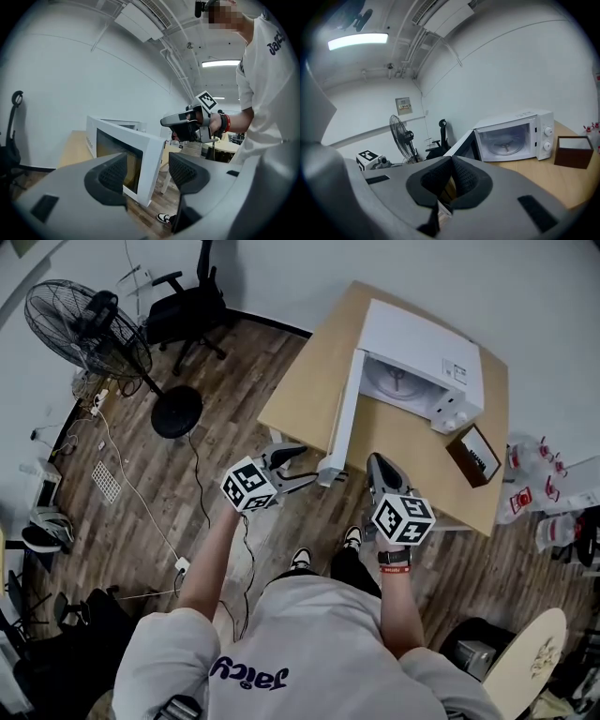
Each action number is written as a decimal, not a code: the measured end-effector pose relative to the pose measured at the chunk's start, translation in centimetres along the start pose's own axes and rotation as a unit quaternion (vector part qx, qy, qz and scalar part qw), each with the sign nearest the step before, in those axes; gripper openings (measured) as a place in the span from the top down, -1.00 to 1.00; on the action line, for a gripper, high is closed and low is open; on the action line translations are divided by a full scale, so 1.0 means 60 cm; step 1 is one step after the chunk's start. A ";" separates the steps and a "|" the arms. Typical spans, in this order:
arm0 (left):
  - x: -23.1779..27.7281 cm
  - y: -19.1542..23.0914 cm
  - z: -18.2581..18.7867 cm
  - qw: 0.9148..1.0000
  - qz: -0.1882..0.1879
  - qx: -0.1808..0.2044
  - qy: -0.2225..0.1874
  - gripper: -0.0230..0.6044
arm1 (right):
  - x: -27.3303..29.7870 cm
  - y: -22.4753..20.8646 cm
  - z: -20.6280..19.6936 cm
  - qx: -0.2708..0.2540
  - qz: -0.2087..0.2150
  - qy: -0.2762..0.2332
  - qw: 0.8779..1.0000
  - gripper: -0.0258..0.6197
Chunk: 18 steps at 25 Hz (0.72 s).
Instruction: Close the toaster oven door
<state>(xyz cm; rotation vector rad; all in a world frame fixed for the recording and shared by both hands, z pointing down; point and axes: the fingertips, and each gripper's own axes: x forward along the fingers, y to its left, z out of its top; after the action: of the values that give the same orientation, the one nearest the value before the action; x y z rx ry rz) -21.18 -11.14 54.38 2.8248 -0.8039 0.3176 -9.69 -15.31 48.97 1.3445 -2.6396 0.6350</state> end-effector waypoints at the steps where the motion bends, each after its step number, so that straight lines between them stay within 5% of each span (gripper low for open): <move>1: 0.007 0.002 -0.006 1.000 -0.007 0.000 0.002 0.07 | 0.002 -0.005 -0.004 0.003 0.001 0.004 1.000 0.87; 6: 0.034 -0.004 -0.025 0.999 -0.053 -0.005 0.007 0.01 | 0.012 -0.016 -0.019 0.039 0.017 0.017 0.999 0.87; 18: 0.071 -0.004 -0.043 0.996 -0.087 -0.009 0.026 0.01 | 0.015 -0.029 -0.027 0.057 0.016 0.015 0.998 0.87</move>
<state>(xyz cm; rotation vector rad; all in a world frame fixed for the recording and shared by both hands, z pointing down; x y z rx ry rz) -17.88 -12.44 57.91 2.8324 -0.5417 0.3537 -8.97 -16.20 51.23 1.3131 -2.6421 0.8137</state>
